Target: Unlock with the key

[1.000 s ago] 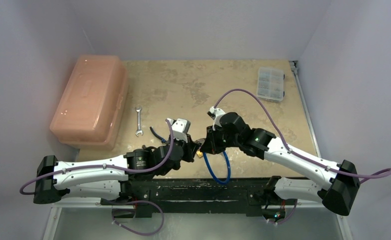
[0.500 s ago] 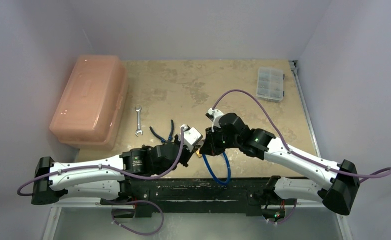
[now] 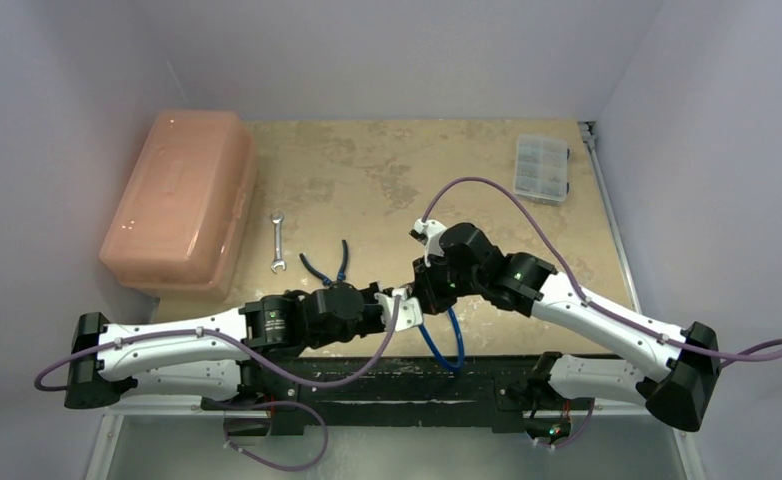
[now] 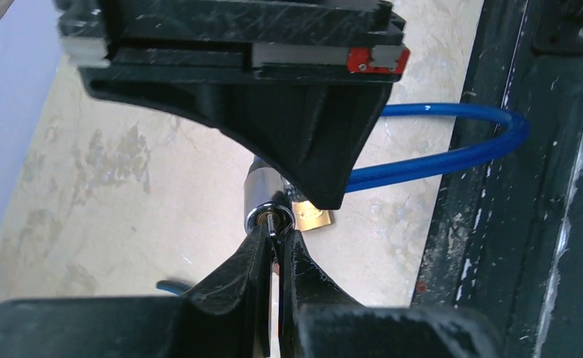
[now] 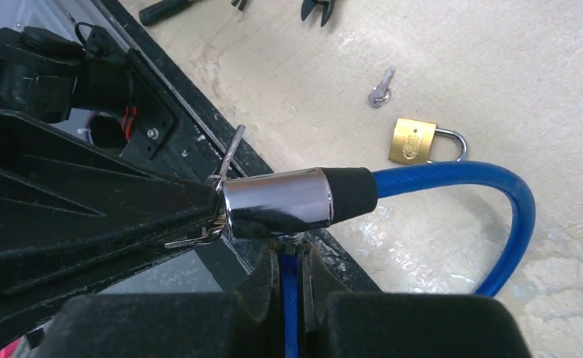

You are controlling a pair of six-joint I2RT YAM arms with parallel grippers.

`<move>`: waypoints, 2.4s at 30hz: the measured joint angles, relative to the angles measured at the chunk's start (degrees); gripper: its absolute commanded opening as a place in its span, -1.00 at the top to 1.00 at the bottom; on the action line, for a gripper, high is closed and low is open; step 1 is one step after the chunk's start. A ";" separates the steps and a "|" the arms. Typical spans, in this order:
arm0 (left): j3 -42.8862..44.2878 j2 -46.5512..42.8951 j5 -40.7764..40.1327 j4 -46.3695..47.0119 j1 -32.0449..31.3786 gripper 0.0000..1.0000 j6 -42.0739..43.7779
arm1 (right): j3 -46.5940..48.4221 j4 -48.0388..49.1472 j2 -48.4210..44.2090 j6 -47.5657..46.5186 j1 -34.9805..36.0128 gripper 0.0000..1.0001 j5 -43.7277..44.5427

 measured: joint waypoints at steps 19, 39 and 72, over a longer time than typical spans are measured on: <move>3.78 5.11 -4.98 -4.76 -4.92 1.00 20.70 | 0.33 -1.79 0.17 -2.34 -0.42 1.00 -0.04; 4.33 5.40 -11.80 -9.22 -9.01 0.31 27.23 | 1.29 -1.90 1.29 -4.02 -0.35 1.00 -1.40; -6.69 -8.81 -11.47 6.25 -8.98 -0.53 -10.03 | 0.20 -0.87 1.22 -2.89 -0.37 1.00 -1.25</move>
